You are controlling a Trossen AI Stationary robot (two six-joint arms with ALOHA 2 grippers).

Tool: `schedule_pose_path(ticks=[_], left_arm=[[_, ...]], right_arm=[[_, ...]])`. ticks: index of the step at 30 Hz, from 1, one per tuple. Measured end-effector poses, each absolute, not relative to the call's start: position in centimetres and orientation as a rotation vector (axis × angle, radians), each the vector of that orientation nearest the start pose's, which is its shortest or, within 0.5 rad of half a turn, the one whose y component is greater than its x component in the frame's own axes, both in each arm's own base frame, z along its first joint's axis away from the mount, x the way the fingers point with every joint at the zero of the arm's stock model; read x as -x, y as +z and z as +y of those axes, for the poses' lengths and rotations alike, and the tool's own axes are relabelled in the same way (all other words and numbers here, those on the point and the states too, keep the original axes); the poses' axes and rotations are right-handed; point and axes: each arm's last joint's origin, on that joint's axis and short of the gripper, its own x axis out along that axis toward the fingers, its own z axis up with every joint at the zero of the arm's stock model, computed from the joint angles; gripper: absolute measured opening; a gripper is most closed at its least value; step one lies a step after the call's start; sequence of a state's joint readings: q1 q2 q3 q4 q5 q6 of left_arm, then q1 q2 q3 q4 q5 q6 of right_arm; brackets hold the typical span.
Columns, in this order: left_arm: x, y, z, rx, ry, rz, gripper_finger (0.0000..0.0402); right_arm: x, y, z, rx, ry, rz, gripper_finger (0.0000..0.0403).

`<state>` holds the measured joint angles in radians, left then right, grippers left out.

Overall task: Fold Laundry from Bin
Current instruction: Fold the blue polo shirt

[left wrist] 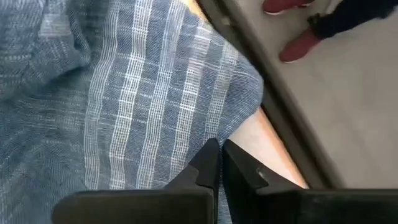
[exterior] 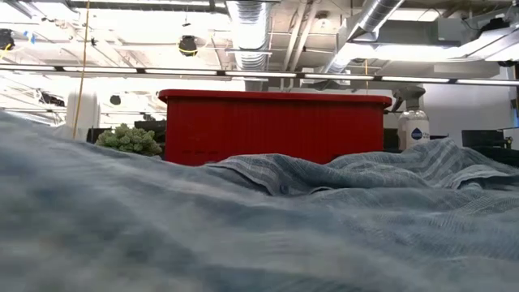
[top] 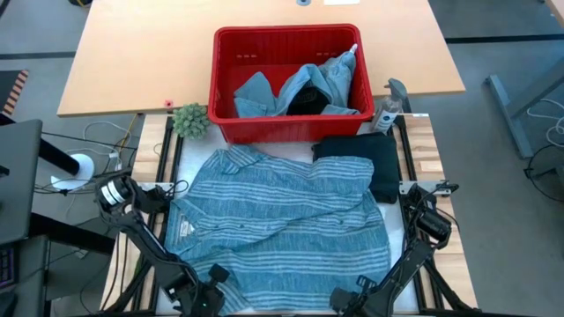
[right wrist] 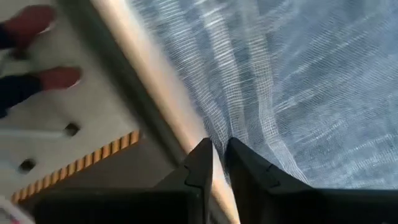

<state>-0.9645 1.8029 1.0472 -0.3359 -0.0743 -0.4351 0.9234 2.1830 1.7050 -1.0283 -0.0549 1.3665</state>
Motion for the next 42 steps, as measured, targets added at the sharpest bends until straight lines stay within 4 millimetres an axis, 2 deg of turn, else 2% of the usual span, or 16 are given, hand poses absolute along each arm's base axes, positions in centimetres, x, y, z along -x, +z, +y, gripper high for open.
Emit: schedule_pose_path(ticks=[9,11,13,17,22,30,36,39,42], left_arm=[[-19.5,20.2,-28.8,-0.139,-0.602,1.076,0.0],[-19.5,21.4,-28.8,-0.116,-0.606,1.056,0.0],[-19.5,22.4,-28.7,-0.115,-0.596,1.063,0.0],[-19.3,24.5,-28.8,-0.12,-0.592,1.07,0.0],[-18.8,27.3,-28.7,-0.178,-0.585,1.13,0.0],[-17.7,30.6,-28.2,-0.243,-0.565,1.211,0.0],[-15.8,32.7,-28.0,-0.29,-0.586,1.296,0.0],[-15.1,33.6,-28.2,-0.329,-0.611,1.273,0.0],[-14.9,33.7,-28.3,-0.373,-0.6,1.23,0.0]], right_arm=[[-25.9,19.4,34.7,-0.292,-0.102,1.546,0.0025],[-25.9,19.9,34.6,-0.282,-0.131,1.539,0.0015],[-25.6,19.9,34.1,-0.287,-0.233,1.539,0.0015],[-24.9,19.0,32.9,-0.33,-0.474,1.554,0.0016],[-24.9,17.3,32.2,-0.406,-0.581,1.548,0.0016],[-24.7,15.3,32.3,-0.489,-0.562,1.615,0.0016],[-24.2,15.3,32.6,-0.499,-0.548,1.663,0.0015],[-24.2,15.3,32.7,-0.511,-0.541,1.686,0.0015],[-24.2,15.3,32.7,-0.517,-0.543,1.688,0.0015]])
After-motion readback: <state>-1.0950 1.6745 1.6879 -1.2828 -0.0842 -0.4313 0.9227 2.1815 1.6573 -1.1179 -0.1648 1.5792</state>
